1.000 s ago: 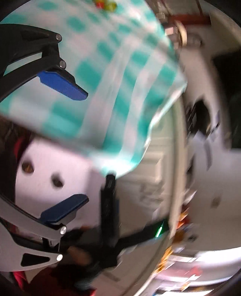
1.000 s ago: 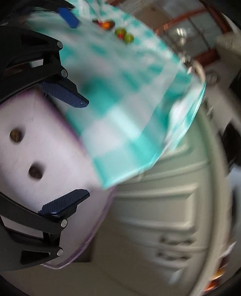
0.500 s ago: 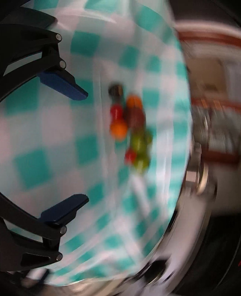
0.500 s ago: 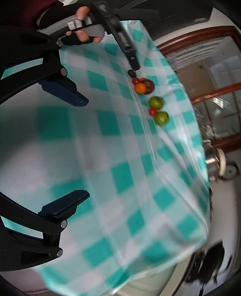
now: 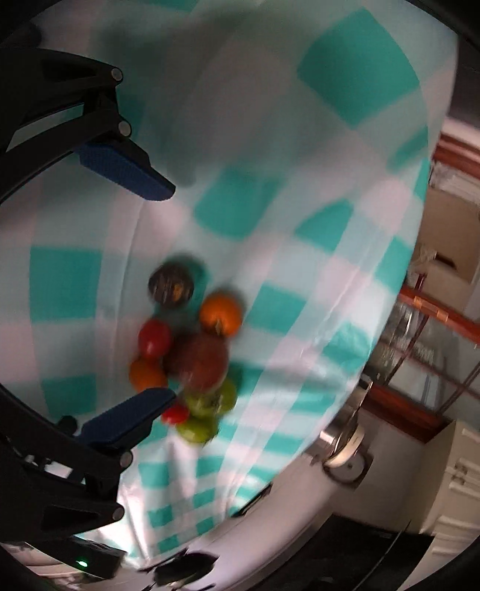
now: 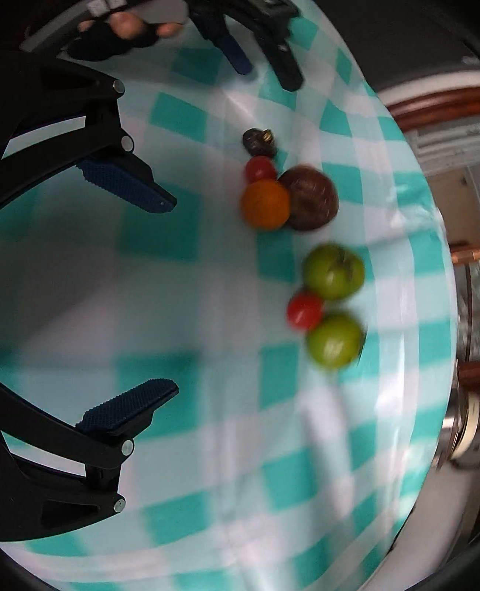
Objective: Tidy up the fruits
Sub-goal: 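Grasp the mandarin orange with the right tool while the left tool grasps a dark brown fruit, then carry the orange and the dark brown fruit over the white box, then open both tools to drop the fruits into the box, then move both open tools back over the remaining fruits, then grasp a red tomato with the right tool while the left tool grasps another, then carry both red tomatoes into the white box and open both tools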
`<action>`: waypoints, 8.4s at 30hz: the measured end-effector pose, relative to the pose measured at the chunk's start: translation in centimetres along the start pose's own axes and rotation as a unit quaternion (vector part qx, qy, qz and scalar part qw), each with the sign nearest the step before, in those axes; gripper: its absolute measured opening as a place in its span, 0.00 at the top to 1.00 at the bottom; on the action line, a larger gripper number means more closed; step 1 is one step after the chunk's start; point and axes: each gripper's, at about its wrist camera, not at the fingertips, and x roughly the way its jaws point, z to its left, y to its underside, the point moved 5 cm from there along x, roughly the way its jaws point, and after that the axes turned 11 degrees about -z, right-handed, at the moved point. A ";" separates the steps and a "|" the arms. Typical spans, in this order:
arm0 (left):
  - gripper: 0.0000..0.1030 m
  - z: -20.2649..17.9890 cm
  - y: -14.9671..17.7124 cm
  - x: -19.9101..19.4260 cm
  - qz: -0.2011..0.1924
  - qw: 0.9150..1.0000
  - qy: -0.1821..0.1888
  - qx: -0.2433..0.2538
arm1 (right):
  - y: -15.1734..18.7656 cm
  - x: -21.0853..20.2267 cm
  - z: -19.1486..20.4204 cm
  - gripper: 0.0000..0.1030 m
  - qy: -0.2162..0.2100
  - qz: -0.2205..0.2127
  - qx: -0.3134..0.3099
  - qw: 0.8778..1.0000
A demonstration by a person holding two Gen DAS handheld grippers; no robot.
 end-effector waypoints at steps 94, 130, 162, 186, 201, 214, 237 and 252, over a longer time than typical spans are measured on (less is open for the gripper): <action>0.61 -17.1 18.8 -22.5 0.044 0.951 0.217 0.214 | 16.2 -28.2 -9.9 0.61 -0.042 -0.140 0.118 0.982; 0.55 -34.8 59.1 -19.2 0.428 0.665 0.282 0.543 | 43.1 -23.0 -34.9 0.56 0.237 0.170 0.337 0.895; 0.02 -10.5 8.0 -7.5 -0.006 0.991 0.035 0.130 | 10.8 -29.5 -11.6 0.13 0.041 -0.205 0.123 0.970; 0.02 -4.2 3.1 2.3 0.001 0.999 -0.038 0.017 | -4.7 3.9 -4.6 0.22 0.024 -0.034 0.049 0.998; 0.02 -2.5 3.4 2.5 0.014 0.998 -0.058 -0.018 | -7.1 10.0 -3.0 0.41 0.041 0.014 -0.009 0.999; 0.02 -5.2 4.3 4.3 0.047 0.997 -0.037 0.046 | -6.6 9.7 -3.1 0.66 0.045 0.012 -0.020 0.999; 0.64 -7.1 4.9 7.6 0.102 0.983 0.008 0.151 | -1.9 -0.4 -5.4 0.68 0.002 -0.041 0.052 0.998; 0.64 -6.6 4.4 5.2 0.062 0.990 0.032 0.122 | -2.4 1.5 -6.6 0.68 -0.070 -0.050 0.149 0.985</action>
